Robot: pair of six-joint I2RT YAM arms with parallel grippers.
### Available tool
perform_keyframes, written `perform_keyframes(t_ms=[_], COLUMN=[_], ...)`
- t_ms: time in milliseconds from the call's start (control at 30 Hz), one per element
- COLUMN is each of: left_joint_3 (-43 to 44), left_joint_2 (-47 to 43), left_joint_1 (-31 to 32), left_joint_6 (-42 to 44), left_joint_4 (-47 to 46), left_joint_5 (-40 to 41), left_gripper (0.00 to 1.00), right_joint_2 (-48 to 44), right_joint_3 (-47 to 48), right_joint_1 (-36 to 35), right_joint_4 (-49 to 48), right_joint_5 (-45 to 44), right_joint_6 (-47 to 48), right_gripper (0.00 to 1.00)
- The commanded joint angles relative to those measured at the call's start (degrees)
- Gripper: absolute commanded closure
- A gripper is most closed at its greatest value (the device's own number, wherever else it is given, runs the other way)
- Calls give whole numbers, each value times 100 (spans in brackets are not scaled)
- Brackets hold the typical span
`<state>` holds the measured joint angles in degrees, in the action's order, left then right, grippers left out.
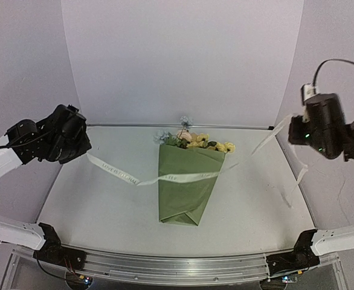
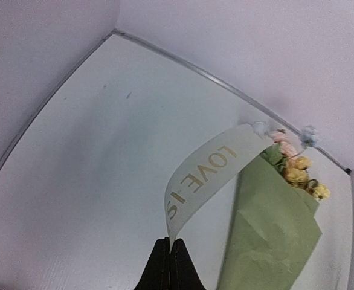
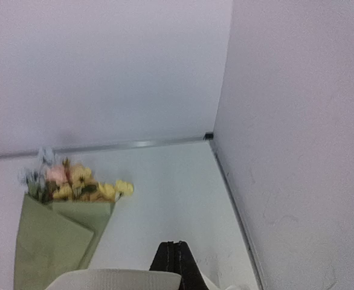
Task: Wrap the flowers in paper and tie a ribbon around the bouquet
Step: Pick up the ribbon at the center of the board, then pick up the folded bouquet from the center of the board.
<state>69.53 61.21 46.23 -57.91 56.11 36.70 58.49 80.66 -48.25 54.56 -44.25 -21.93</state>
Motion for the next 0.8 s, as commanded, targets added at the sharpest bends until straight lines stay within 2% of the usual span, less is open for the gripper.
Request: perform_keyframes(t_ms=[0,67,167,300,400,500,667,700,767], left_joint_3=[-1085,-1670,-2257,-2654,-2834,-3022,-3293,-3333,-3386], left_joint_2=[-798,-1064,-1250,-1367,-1395,-1323,-961,-904,-788], left_joint_1=[-663,-834,-893,-930,-1146,-1607,-2702,-2851,-3213], left_joint_6=[-635,-778,-1235,-1784,-1968,-1569,-938,-826,-625], left_joint_4=[722,617,696,744,743,363,-516,-658,-917], left_joint_5=[194,118,117,144,183,20,-804,-927,-1203], left_gripper=[100,100,100,100,100,100,99,93,73], right_joint_2=[655,830,1024,1219,1322,1390,1449,1390,1309], right_joint_3=[-1772,-2612,-3388,-3975,-4154,-4189,-4246,-4289,-4340], right_joint_1=[-182,-441,-828,-1029,-1046,-1046,-1046,-1048,-1051], right_joint_4=[155,-151,-612,-1044,-1030,-1026,-1018,-1017,-1021], right_joint_5=[1987,2354,2801,3185,3107,3106,3004,2970,2969], right_joint_6=[-1020,-1506,-2165,-2901,-3218,-3283,-3381,-3401,-3432], right_gripper=[100,100,100,100,100,91,74,70,59])
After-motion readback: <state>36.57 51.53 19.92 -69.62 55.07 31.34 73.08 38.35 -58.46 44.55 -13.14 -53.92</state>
